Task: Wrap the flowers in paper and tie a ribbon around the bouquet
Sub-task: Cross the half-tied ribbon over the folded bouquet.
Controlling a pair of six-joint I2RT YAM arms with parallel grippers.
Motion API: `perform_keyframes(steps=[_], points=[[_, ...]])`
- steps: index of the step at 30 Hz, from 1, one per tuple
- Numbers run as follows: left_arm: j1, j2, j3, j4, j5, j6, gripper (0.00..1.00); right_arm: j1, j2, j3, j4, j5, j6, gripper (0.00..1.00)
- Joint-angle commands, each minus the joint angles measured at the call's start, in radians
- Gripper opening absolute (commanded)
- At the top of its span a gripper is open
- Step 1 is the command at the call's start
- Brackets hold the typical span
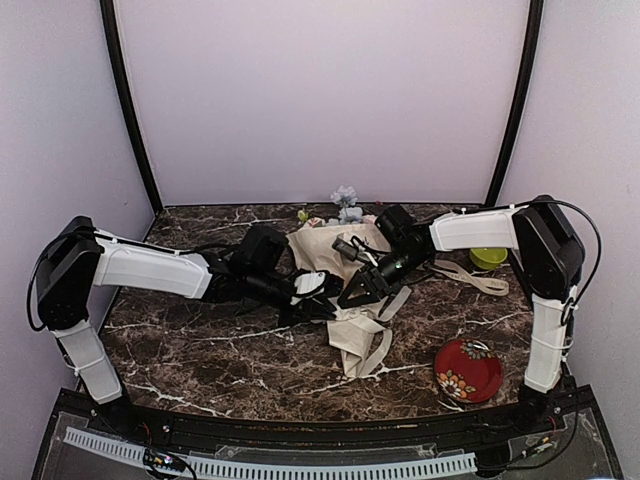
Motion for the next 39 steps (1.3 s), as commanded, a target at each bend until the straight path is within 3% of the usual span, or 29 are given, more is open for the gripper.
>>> perform_keyframes(steps=[1,8,21,33,39], points=[[0.0,-0.012,-0.015,0.055,-0.031,-0.006,0.17,-0.003,-0.028,-0.002,-0.026,0.097,0.006,0.29],[0.0,-0.013,-0.018,0.053,-0.024,-0.007,0.23,-0.002,-0.155,-0.071,0.018,0.28,0.071,0.23],[0.0,0.021,-0.002,0.114,-0.102,-0.022,0.48,0.043,-0.184,-0.091,-0.018,0.384,0.082,0.22],[0.0,0.049,0.022,0.158,-0.136,-0.027,0.47,0.043,-0.187,-0.09,-0.073,0.355,0.053,0.22],[0.0,0.049,0.027,0.129,-0.037,-0.009,0.46,0.041,-0.195,-0.096,-0.089,0.347,0.054,0.21]])
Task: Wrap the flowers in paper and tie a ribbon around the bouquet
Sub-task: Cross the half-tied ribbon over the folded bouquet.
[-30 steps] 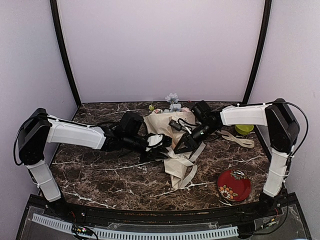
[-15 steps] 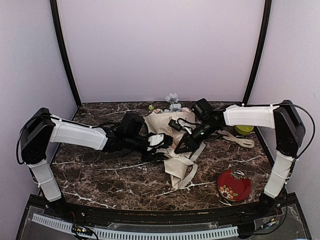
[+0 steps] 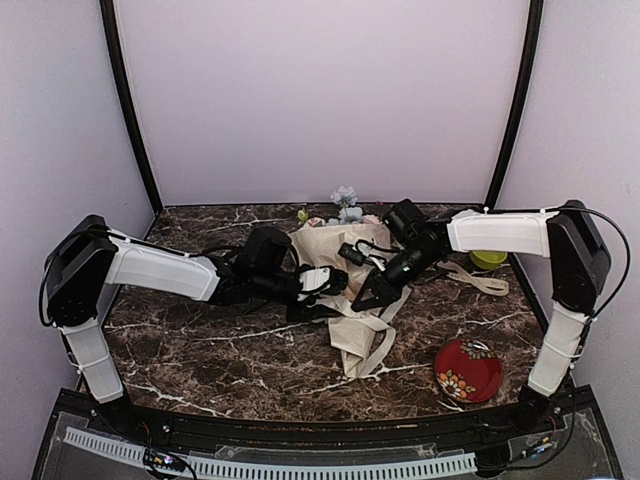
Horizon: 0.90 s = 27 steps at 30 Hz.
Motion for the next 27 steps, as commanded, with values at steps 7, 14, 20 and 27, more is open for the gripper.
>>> perform_keyframes(steps=[7,14,20,27], points=[[-0.001,-0.002,-0.014,0.072,-0.02,0.021,0.6,0.003,-0.05,-0.037,-0.033,-0.027,-0.012,0.22],[-0.01,0.039,-0.01,0.116,-0.037,0.064,0.63,0.003,-0.038,-0.037,-0.056,-0.047,-0.015,0.22],[-0.009,0.025,-0.007,0.082,0.06,0.077,0.63,0.003,-0.042,-0.041,-0.077,-0.034,-0.013,0.22],[-0.011,-0.009,0.019,-0.007,0.18,0.066,0.51,0.002,-0.051,-0.062,-0.052,-0.025,0.015,0.22]])
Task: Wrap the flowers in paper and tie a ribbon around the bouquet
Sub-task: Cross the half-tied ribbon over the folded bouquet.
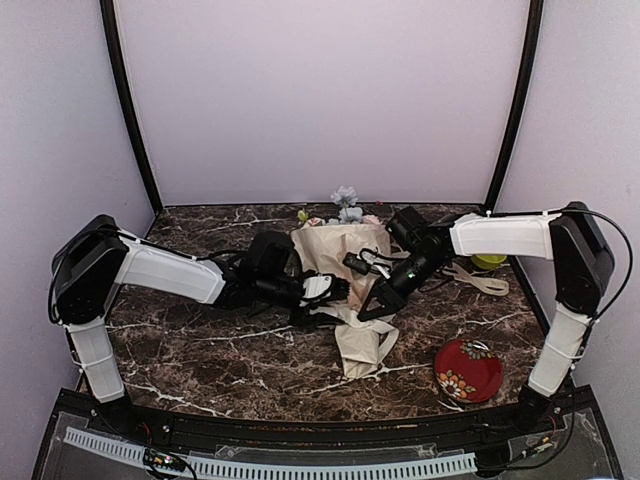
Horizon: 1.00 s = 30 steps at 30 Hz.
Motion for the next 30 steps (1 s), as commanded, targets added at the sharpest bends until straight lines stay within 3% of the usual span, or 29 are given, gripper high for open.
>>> perform_keyframes(steps=[1,13,18,23,30], points=[[-0.01,-0.053,0.021,-0.072,0.091,0.009,0.5,0.0,-0.027,-0.014,0.002,-0.002,0.017,0.22],[-0.052,-0.017,0.031,0.04,-0.082,-0.026,0.5,-0.029,-0.056,-0.03,0.104,-0.07,0.094,0.22],[-0.053,-0.006,0.042,0.037,-0.116,-0.033,0.32,-0.074,-0.104,-0.086,0.204,-0.114,0.187,0.28],[-0.052,-0.004,0.053,0.031,-0.104,-0.05,0.19,-0.106,-0.165,-0.183,0.294,-0.063,0.299,0.35],[-0.052,0.003,0.062,0.031,-0.122,-0.079,0.09,-0.108,-0.288,-0.373,0.446,-0.014,0.467,0.41]])
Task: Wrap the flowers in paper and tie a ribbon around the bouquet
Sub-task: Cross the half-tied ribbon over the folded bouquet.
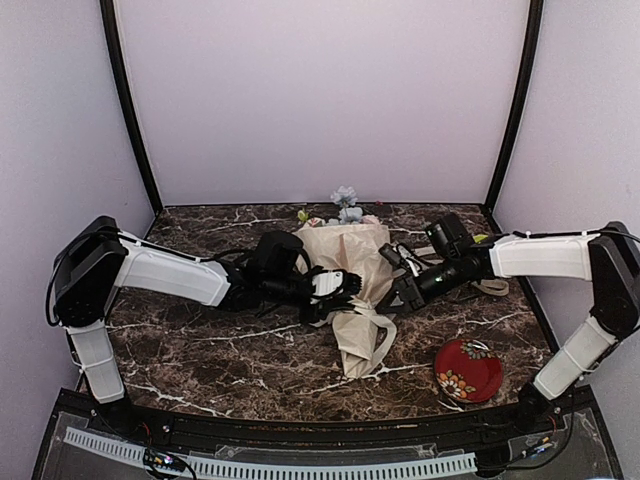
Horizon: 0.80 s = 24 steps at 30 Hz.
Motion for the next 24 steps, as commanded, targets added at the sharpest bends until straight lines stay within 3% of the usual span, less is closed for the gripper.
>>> perform_keyframes(steps=[1,14,24], points=[[-0.002,0.004,0.025,0.01,-0.012,-0.027,0.08,0.008,-0.084,-0.106,0.147,0.028,0.132,0.42],[-0.002,0.012,0.042,-0.002,-0.029,-0.06,0.01,0.024,-0.065,-0.165,0.306,0.125,0.134,0.45],[-0.002,0.015,0.047,-0.018,-0.037,-0.065,0.0,0.026,-0.015,-0.206,0.345,-0.077,0.134,0.4]])
